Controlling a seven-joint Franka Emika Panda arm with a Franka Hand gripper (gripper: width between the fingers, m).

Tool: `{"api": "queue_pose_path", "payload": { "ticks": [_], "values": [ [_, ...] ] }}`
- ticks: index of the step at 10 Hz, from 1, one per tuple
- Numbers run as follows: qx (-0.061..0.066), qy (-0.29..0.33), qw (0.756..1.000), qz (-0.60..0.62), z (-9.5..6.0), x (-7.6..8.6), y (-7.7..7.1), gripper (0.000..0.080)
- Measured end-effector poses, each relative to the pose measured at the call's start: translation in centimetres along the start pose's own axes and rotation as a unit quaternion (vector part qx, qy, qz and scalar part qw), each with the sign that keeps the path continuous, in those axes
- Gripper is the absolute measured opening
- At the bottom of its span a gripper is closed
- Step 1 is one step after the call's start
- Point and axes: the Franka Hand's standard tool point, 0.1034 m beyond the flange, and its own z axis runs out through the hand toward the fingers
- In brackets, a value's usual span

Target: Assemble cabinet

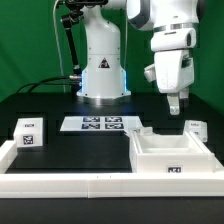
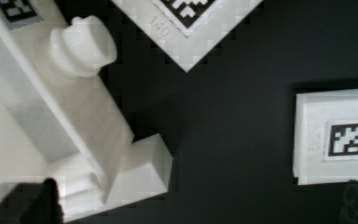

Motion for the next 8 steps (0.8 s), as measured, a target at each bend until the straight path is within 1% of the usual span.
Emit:
{"api": "queue_pose_path", "payload": {
  "ticks": [2,3,5,7,8],
  "values": [
    [0.002,0.000,1.000,0.000,0.1,0.0,-0.3,0.0797],
    [0.006,-0.001,1.000,-0.004,0.2,0.1,-1.1,0.0797],
    [0.014,0.003,1.000,-0.008,0.7,0.9,-3.6,0.0797],
    [0.014,0.018,1.000,-0.006,1.4,1.9,-5.8,0.0797],
    [0.017,0.024,1.000,-0.007,2.1,2.3,-6.9,0.0797]
  ]
}}
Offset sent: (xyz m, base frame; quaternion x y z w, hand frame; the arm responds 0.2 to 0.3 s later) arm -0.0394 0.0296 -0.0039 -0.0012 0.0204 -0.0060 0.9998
